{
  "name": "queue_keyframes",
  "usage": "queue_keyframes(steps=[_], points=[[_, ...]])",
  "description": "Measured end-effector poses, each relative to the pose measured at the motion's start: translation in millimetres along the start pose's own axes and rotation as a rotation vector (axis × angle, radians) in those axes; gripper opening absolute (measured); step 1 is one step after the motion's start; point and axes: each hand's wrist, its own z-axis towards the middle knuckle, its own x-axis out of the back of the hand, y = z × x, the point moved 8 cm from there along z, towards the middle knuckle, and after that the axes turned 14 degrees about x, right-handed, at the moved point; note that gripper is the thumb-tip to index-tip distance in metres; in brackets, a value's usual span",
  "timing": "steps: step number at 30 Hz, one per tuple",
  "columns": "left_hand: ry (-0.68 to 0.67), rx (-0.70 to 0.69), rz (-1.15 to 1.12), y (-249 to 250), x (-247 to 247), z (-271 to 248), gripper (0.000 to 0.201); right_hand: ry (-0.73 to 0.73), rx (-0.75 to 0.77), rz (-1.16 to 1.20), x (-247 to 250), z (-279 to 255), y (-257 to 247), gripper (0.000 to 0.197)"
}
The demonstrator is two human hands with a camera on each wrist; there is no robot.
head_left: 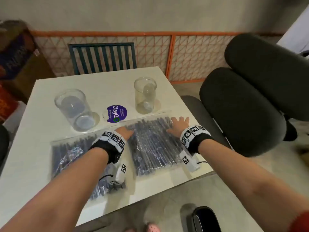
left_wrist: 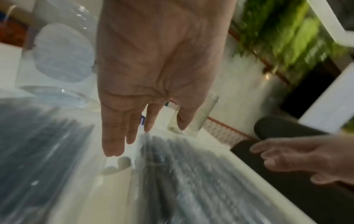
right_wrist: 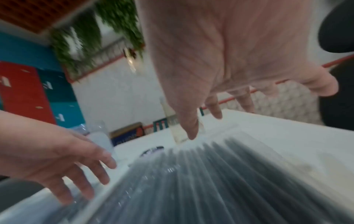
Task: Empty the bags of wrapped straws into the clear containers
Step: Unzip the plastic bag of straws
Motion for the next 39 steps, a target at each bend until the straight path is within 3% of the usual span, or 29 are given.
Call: queue_keyframes(steps=[5, 11, 13, 16, 20, 24, 26, 27, 29, 30, 31, 32, 33, 35, 37, 39], points=[[-0.123, 0.136, -0.225, -18, -33, 15, 0.059, -0.007, -0.242, 0.262, -35, -6, 32, 0.076], [-0.259, 0.199, -0.582, -24, -56, 37, 0.067, 0.036, -0.162, 0.496, -41, 2, 25, 0.062], [-0.296, 0.165, -0.686, -17, -52, 41, 0.068, 0.117, -0.114, 0.638, -30, 1, 23, 0.065], [-0.295, 0.076, -0.875, -4, -22, 30, 0.085, 0.238, -0.026, 0.854, -9, -2, 28, 0.066], [-0.265, -0.15, -0.943, 18, 20, 9, 0.075, 0.344, 0.114, 1.28, 28, -12, 26, 0.036], [-0.1, -0.233, -0.848, 28, 48, -8, 0.081, 0.509, 0.236, 1.43, 81, -19, 21, 0.02], [0.14, -0.197, -0.848, 30, 67, -26, 0.088, 0.553, 0.273, 1.415, 95, -21, 17, 0.017], [0.322, -0.181, -0.843, 31, 79, -44, 0.088, 0.555, 0.289, 1.396, 99, -22, 14, 0.016], [0.633, -0.306, -0.829, 45, 101, -94, 0.074, 0.552, 0.318, 1.356, 101, -24, 8, 0.018], [0.647, -0.424, -0.81, 62, 102, -113, 0.058, 0.557, 0.336, 1.332, 102, -25, 5, 0.021], [0.546, -0.521, -0.784, 82, 98, -126, 0.035, 0.567, 0.36, 1.303, 105, -27, 2, 0.023], [0.356, -0.555, -0.78, 101, 89, -134, 0.013, 0.579, 0.385, 1.272, 107, -29, 0, 0.026], [0.137, -0.539, -0.805, 116, 76, -136, 0.016, 0.589, 0.41, 1.245, 109, -32, -3, 0.027], [-0.231, -0.379, -0.846, 131, 48, -136, 0.033, 0.607, 0.461, 1.204, 113, -40, -11, 0.023], [-0.384, -0.275, -0.878, 136, 34, -133, 0.032, 0.622, 0.516, 1.159, 118, -47, -16, 0.017], [-0.401, -0.249, -0.92, 136, 29, -128, 0.018, 0.632, 0.548, 1.121, 123, -53, -19, 0.013]])
